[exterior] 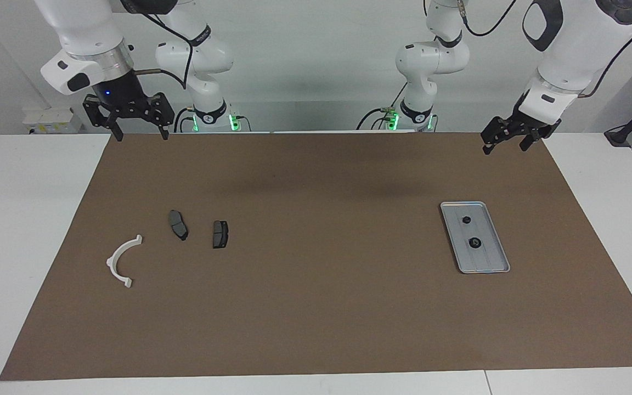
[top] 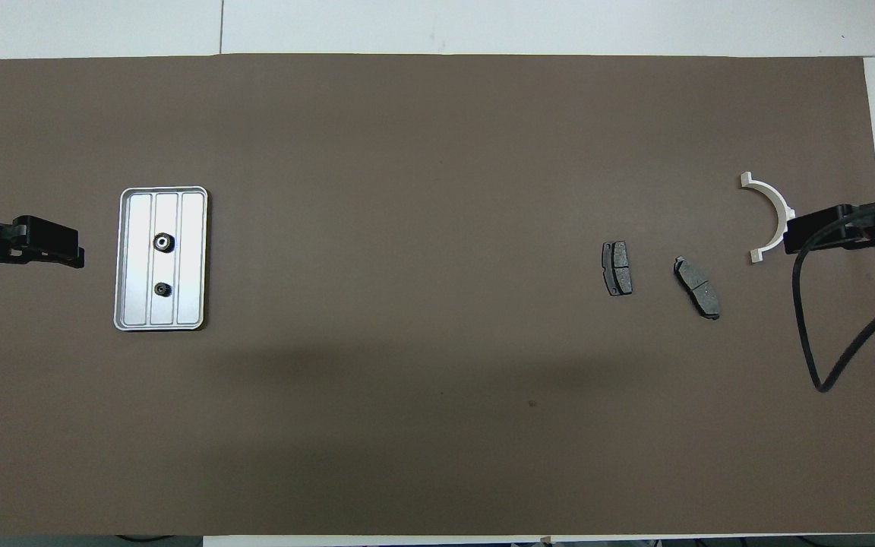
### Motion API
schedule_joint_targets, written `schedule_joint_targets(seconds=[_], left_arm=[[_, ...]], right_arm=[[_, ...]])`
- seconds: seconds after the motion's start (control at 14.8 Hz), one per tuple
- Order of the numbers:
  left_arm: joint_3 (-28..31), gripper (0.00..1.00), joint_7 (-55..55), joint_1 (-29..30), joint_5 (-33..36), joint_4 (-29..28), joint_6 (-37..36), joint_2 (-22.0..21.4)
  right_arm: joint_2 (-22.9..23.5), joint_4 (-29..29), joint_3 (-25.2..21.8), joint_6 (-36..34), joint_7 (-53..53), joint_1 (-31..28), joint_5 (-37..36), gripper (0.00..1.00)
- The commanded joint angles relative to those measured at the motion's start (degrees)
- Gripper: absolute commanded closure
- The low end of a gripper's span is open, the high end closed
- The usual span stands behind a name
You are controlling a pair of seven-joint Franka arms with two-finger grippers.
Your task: Place bearing gear from tray to pile
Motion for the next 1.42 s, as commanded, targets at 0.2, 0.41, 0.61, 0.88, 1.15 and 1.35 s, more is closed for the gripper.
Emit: schedule_joint_targets(seconds=[0.2, 0.41, 0.61, 0.88, 1.15, 1.35], left_arm=[[-0.3, 0.00, 0.2, 0.5, 0.4, 0.1, -0.3, -0.5], [0.0, 0.00, -0.8, 0.0, 0.5, -0.5, -0.5, -0.7], [0.1, 0.00, -0.8, 2.7, 0.6, -3.9, 7.5, -1.2], [0.1, 0.00, -0.6, 3.1, 0.9, -6.7, 17.5, 4.9], [0.1, 0.00, -0.5, 3.4, 1.0, -7.0, 26.5, 13.8], [0.1, 0.00, -0.6, 3.9, 1.0, -8.0, 30.7, 20.2]], right_arm=[[-0.9, -0.8, 0.2, 0.0, -0.8, -0.3, 0.6, 0.00], [-0.9, -0.8, 0.2, 0.0, -0.9, -0.4, 0.6, 0.00], [-1.0, -0.8, 0.2, -0.1, -0.8, -0.5, 0.6, 0.00], [-1.5, -0.8, 0.2, -0.1, -1.2, -0.4, 0.6, 0.00], [-1.5, -0.8, 0.2, 0.0, -1.0, -0.4, 0.6, 0.00], [-1.6, -0.9, 0.2, 0.3, -0.9, -0.3, 0.5, 0.00]])
